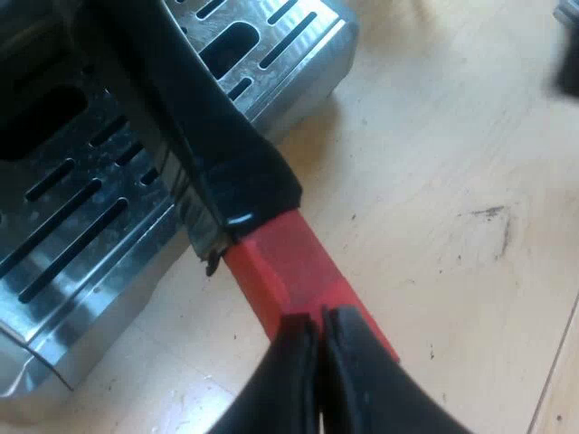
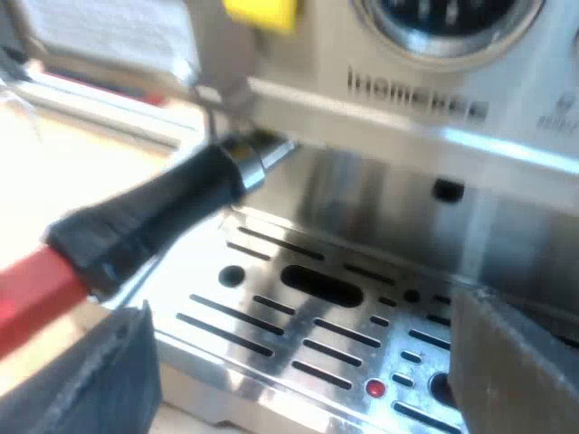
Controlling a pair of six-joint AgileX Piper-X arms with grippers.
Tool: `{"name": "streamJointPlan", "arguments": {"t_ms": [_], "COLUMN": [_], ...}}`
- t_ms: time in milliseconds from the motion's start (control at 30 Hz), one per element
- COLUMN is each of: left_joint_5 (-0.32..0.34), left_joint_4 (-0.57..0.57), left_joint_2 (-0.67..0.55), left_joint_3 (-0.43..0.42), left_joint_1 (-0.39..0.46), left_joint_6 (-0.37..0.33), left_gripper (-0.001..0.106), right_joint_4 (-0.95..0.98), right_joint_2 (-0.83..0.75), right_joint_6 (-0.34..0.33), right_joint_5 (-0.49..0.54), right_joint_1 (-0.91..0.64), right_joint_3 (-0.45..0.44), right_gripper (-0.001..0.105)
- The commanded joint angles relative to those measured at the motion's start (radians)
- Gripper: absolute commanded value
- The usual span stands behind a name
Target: Put the handle in the coffee machine
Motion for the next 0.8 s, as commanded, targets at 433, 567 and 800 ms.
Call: {"name": "streamJointPlan", "arguments": {"t_ms": [433,567,800], "left_joint_5": [0.042,0.047,0.053], "left_joint_4": [-0.023,-0.023,-0.067], "left_joint_2": [-0.006,-0.006,-0.006], "left_joint_3": [0.053,0.089,0.094], "left_joint_1": [-0.010,-0.030,-0.164], "left_joint_6": [-0.016,-0.016,-0.034], "left_gripper": [0.000,0.000,0.000], "right_joint_4": [0.076,0.076,0.080], "right_joint_2": [-0.150,-0.153,-0.153], "right_joint_6": [-0.012,-0.012,-0.012], "right_joint_5": [-0.042,-0.055,-0.159], "right_joint_1": [0.003,0.003,0.003], "right_joint_3": [-0.003,-0.003,-0.003], "right_gripper": [0.070,0.070,0.070]}}
